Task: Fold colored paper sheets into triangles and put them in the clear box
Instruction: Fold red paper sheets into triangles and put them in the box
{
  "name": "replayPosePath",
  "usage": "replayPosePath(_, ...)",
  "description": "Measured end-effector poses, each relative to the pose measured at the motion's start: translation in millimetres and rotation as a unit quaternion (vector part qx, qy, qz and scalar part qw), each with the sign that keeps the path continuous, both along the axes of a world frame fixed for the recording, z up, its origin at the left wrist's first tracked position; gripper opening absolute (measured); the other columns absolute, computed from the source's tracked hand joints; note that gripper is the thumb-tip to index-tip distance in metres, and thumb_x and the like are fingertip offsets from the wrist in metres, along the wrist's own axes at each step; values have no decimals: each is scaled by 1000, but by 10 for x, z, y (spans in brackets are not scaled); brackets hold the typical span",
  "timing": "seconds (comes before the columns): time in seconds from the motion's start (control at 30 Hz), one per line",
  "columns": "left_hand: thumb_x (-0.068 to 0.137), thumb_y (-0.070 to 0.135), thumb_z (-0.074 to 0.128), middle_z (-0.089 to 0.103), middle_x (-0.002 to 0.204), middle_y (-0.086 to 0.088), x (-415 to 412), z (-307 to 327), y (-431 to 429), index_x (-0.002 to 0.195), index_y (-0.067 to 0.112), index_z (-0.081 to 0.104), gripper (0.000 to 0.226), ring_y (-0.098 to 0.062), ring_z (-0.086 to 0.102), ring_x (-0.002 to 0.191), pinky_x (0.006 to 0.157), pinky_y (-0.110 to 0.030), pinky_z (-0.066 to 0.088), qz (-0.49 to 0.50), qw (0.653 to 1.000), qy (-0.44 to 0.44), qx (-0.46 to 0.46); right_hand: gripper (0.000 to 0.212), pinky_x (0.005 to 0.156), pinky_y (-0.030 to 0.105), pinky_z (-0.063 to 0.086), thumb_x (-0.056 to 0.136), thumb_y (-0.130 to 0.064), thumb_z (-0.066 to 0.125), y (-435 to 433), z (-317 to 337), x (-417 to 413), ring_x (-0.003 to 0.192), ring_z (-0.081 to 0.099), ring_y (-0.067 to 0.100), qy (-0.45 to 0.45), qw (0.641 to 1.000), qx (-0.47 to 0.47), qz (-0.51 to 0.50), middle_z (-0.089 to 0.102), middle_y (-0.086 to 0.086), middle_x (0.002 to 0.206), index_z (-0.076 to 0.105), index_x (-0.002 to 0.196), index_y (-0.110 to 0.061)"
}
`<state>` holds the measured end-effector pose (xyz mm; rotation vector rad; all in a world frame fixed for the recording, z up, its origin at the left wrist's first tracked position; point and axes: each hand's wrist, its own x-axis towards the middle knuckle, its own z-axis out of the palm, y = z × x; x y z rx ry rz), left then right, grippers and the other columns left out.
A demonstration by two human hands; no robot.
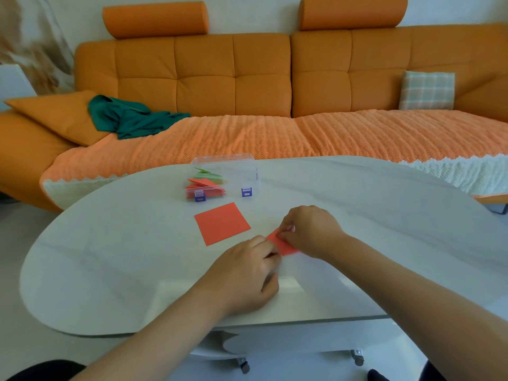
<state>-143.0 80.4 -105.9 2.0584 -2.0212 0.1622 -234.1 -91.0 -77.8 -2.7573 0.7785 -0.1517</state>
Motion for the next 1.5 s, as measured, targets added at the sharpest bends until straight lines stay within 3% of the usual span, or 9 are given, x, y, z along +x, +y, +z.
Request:
replayPosePath(0.2, 90, 39, 41, 54, 117, 7, -54, 13, 44, 127, 21, 60, 46, -11, 44, 105, 86, -34, 50, 35, 997, 63, 13, 23, 88, 33, 46, 93, -29, 53, 77, -54, -15, 92, 62, 16, -12, 997, -72, 16, 68, -11, 101, 75, 98, -34)
replayPosePath(0.33, 92, 41, 45, 46, 123, 12, -65, 15, 53, 136, 28, 53, 47, -10, 40, 109, 93, -33, 46, 27, 997, 66, 21, 24, 80, 34, 45, 94, -28, 52, 55, -141, -72, 88, 60, 19, -33, 990, -133, 42, 67, -7, 95, 75, 96, -32)
replayPosePath(0.47, 93, 43, 45, 39, 136, 16, -61, -9, 57, 144, 33, 45, 52, -9, 37, 118, 101, -29, 42, 23, 996, 78, 23, 14, 63, 33, 40, 85, -22, 69, 50, -199, -222, 74, 56, 23, -125, 973, -167, 103, 66, -7, 83, 78, 83, -33)
replayPosePath(0.73, 92, 42, 44, 44, 121, 12, -82, -9, 62, 140, 33, 48, 49, -9, 39, 113, 96, -32, 45, 25, 997, 70, 21, 39, 72, 35, 46, 78, -28, 43, 160, -294, -579, 85, 60, 19, -102, 953, -223, 179, 72, -12, 100, 78, 95, -29)
replayPosePath(0.87, 92, 39, 39, 47, 119, 9, -129, 8, 54, 127, 21, 58, 44, -11, 42, 110, 90, -35, 49, 43, 997, 57, 18, 37, 73, 36, 47, 80, -33, 44, 172, -352, -625, 85, 61, 20, -100, 961, -201, 162, 71, -12, 108, 77, 97, -29)
replayPosePath(1.03, 88, 42, 22, 53, 113, 6, -116, 8, 111, 110, 13, 67, 58, -12, 47, 106, 86, -35, 50, 89, 995, 47, 19, 36, 71, 34, 47, 82, -34, 43, 172, -355, -614, 84, 62, 19, -98, 966, -187, 148, 71, -13, 109, 77, 91, -29)
replayPosePath(1.2, 97, 28, 38, 56, 109, 7, 9, 58, 273, 108, 12, 71, 38, -9, 48, 103, 87, -31, 50, 123, 991, 52, 19, 35, 68, 34, 48, 83, -34, 43, 174, -355, -588, 85, 62, 18, -94, 968, -182, 142, 71, -14, 110, 77, 89, -30)
replayPosePath(1.37, 99, 22, 39, 59, 107, 5, 30, 47, 339, 112, 11, 72, 37, -9, 52, 99, 85, -28, 51, 154, 986, 62, 1, 32, 66, 31, 48, 82, -32, 47, 186, -355, -589, 83, 64, 19, -117, 968, -172, 139, 72, -12, 107, 78, 87, -29)
replayPosePath(1.5, 98, 20, 39, 55, 95, 3, 157, 20, 401, 92, 9, 71, 34, -11, 50, 91, 82, -31, 50, 200, 979, 48, -8, 36, 66, 32, 49, 82, -33, 43, 193, -378, -579, 84, 64, 20, -127, 969, -166, 135, 72, -12, 107, 78, 86, -28)
